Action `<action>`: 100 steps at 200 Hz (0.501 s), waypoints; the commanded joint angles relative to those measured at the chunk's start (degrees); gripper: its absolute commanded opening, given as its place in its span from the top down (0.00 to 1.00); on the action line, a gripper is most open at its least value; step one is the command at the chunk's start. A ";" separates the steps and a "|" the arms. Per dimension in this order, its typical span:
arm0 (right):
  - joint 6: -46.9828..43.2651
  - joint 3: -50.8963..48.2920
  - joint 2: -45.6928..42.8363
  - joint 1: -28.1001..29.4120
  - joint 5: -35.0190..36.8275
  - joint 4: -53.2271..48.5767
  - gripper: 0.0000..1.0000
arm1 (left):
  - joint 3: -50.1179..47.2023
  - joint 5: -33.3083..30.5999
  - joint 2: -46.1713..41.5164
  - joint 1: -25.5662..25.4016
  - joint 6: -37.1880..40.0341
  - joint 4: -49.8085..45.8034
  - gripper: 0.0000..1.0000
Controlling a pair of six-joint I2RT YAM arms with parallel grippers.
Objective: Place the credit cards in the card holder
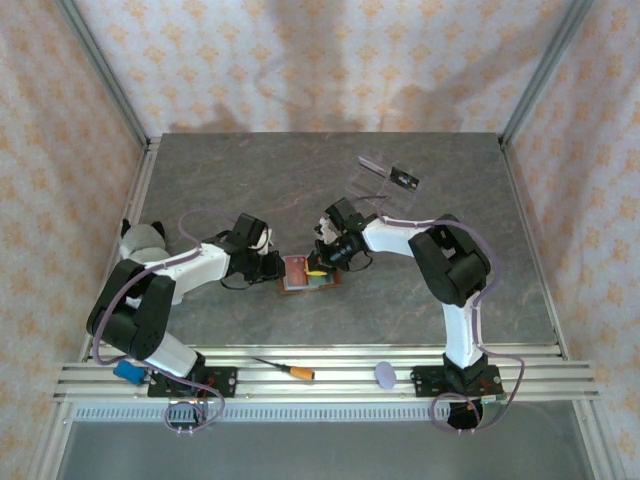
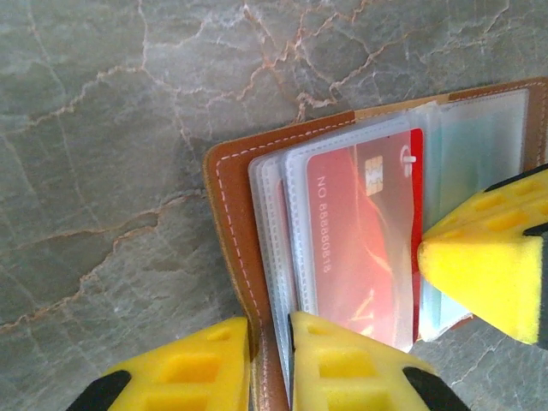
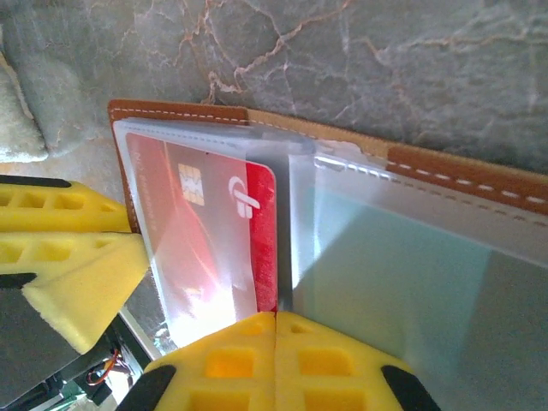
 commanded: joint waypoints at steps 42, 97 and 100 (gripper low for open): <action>0.90 0.25 1.64 1.46 -4.75 4.68 1.00 | 0.17 2.19 1.90 0.36 -0.33 2.93 0.78; 1.17 -0.59 0.68 1.46 -8.17 8.08 0.99 | 0.40 2.11 3.23 0.36 -0.10 3.37 0.76; 1.19 -0.75 0.67 1.46 -8.33 8.43 0.97 | 0.52 2.06 3.31 0.36 -0.04 3.38 0.75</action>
